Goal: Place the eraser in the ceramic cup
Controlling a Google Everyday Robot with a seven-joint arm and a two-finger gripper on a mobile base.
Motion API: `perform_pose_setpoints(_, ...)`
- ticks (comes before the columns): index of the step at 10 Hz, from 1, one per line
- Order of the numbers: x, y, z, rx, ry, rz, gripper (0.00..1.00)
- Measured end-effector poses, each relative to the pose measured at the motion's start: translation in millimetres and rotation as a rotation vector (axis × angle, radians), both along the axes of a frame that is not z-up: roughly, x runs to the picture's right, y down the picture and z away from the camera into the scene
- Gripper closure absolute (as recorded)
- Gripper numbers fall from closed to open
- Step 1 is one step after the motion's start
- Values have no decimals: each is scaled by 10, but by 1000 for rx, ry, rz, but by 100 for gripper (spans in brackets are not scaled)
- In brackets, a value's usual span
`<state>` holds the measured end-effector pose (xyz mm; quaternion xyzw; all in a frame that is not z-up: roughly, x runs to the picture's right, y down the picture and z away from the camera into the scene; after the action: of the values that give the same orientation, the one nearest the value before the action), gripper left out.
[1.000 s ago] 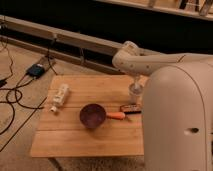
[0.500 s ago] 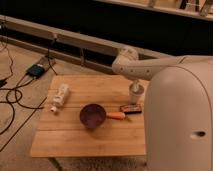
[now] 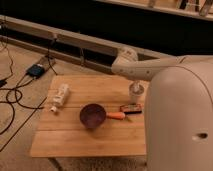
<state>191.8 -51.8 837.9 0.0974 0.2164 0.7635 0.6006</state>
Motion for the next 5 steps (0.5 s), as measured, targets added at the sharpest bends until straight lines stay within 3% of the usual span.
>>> perform_pose_setpoints(3,-16,-81,1,7,10,-13,30)
perform_pose_setpoints(5,-25,-110,17,6,15,-22,20)
